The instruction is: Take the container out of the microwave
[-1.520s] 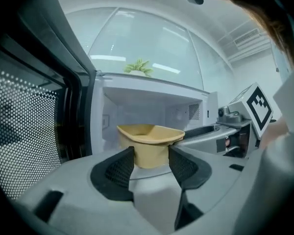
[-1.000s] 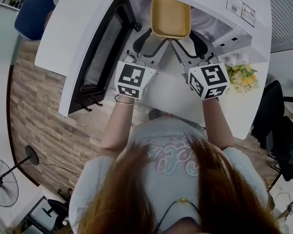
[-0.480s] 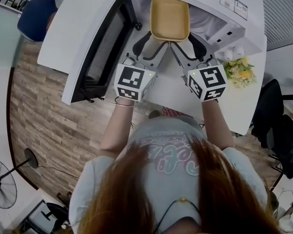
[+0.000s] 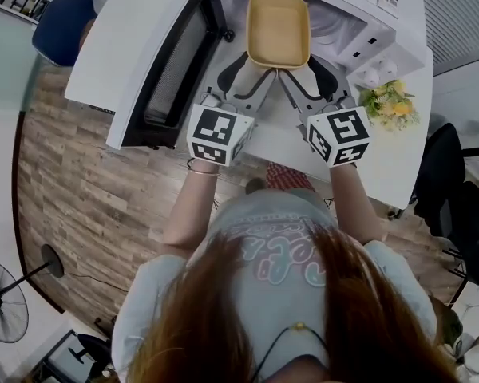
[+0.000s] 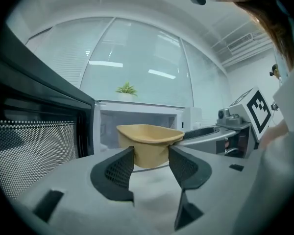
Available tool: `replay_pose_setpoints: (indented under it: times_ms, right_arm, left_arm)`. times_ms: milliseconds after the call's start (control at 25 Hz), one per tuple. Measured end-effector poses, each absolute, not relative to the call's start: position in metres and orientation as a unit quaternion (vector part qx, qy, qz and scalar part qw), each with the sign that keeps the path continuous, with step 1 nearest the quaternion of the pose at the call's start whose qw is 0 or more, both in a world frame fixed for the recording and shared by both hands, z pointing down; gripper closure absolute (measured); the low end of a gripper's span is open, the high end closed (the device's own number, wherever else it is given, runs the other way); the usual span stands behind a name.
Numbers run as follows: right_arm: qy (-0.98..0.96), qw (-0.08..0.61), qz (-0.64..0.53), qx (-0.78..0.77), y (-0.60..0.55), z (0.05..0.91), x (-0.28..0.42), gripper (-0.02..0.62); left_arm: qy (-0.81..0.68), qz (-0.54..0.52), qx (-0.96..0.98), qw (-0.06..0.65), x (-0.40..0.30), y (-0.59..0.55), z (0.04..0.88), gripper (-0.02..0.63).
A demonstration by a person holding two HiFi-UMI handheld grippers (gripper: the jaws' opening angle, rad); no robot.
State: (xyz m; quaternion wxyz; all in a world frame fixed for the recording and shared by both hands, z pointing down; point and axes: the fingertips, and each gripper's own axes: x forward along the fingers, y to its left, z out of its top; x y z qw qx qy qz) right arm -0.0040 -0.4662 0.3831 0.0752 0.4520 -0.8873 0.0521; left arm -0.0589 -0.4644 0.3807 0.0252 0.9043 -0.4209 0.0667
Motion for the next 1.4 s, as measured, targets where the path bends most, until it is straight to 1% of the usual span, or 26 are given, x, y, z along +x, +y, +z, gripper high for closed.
replay_pose_setpoints:
  times_ms: [1400]
  right_arm:
    - [-0.880,0.050,0.049,0.470,-0.352,0.369,-0.015,0.359]
  left_arm:
    - [-0.399,0.067,0.915,0.007,-0.072,-0.352,0.367,0.388]
